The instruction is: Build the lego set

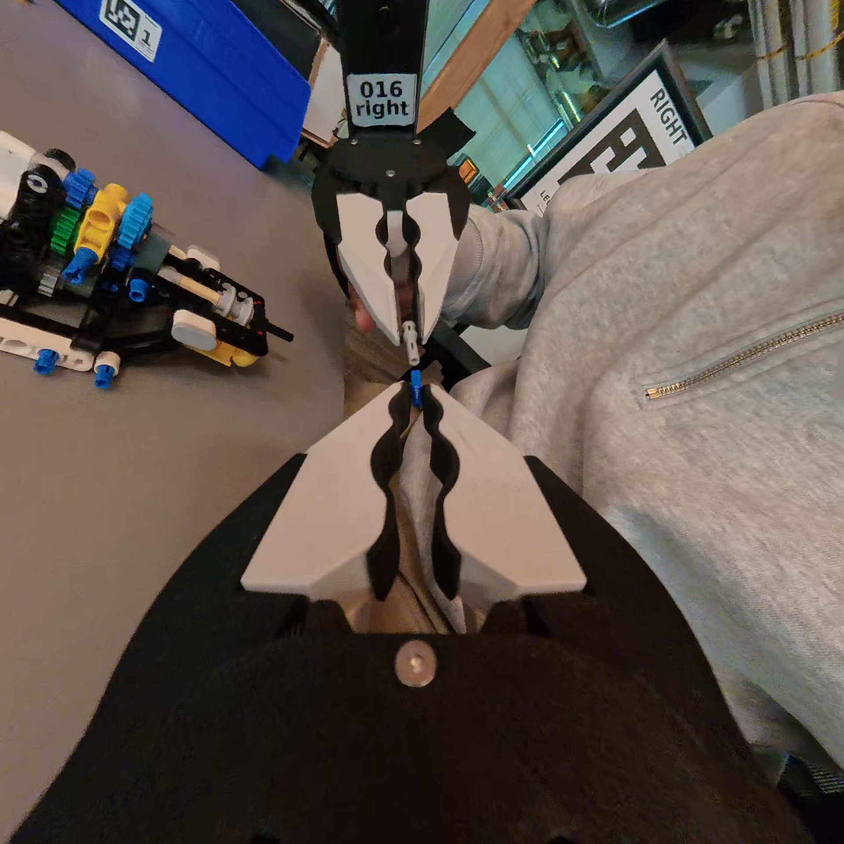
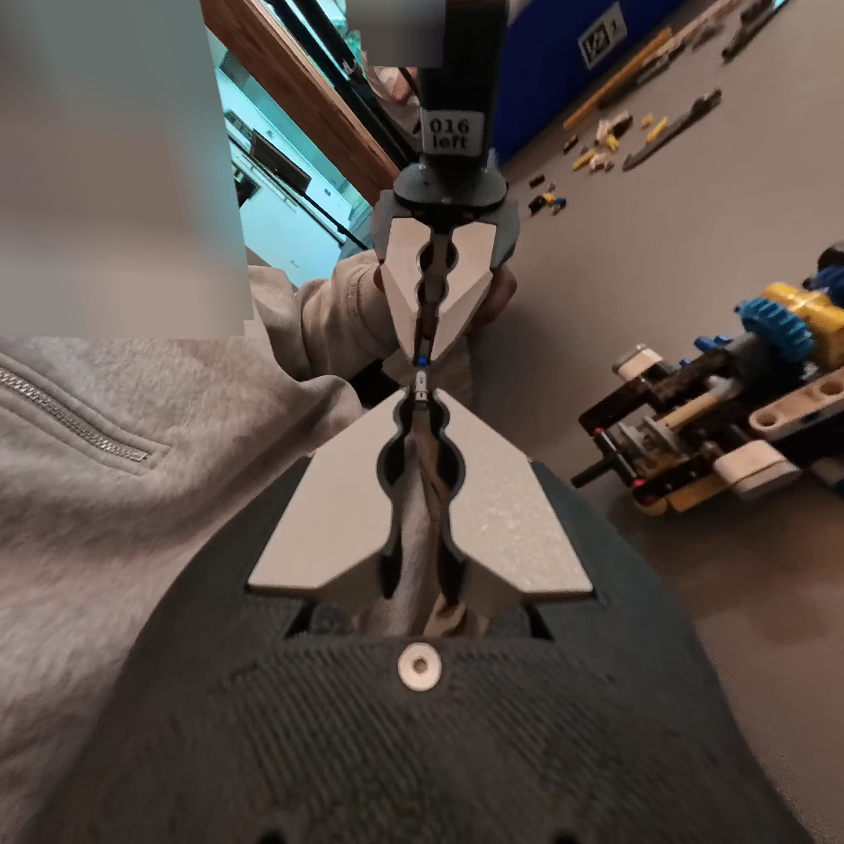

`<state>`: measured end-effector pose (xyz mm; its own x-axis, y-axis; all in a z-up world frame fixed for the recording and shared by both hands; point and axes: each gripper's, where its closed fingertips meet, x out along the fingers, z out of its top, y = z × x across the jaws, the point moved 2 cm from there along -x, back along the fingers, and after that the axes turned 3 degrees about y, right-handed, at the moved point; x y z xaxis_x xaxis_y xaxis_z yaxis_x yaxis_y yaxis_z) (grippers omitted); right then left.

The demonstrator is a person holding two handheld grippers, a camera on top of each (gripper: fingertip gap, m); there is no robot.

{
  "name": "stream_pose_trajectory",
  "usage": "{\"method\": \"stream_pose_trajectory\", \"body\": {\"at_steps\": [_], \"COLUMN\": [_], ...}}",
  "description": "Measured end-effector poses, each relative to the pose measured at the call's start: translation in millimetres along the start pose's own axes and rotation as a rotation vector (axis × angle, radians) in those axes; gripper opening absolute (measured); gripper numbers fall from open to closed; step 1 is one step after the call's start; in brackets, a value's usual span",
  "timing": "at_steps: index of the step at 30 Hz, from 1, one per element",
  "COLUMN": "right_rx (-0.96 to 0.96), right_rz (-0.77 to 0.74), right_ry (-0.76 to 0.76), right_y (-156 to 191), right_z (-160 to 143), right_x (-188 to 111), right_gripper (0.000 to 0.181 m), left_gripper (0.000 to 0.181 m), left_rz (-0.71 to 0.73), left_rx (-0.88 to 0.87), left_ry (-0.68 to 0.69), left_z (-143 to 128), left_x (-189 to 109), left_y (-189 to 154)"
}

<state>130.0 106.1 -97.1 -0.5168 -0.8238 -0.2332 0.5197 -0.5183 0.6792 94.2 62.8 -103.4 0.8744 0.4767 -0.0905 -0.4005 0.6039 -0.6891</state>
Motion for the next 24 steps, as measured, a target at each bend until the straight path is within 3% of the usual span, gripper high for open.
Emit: {"method": "stream_pose_trajectory", "body": {"at_steps": [6,24], "right_rx": [0.134,0.317], "right_rz": [-0.036,-0.06], "right_ry": [0.129,0.184], "right_y": [-3.2,-5.8], "right_z": [-4.6,-6.0], "right_x": [3.7,5.1], "right_gripper": [0.005,0.005], "left_gripper": [0.003,0.003], "left_rz": [0.007,0.127], "left_rx": [0.008,0.127], "left_ry": [0.027,0.077], "left_z": [-3.9,-8.8], "left_x": [2.2,7.8], "left_y": [0.1,3.8]}}
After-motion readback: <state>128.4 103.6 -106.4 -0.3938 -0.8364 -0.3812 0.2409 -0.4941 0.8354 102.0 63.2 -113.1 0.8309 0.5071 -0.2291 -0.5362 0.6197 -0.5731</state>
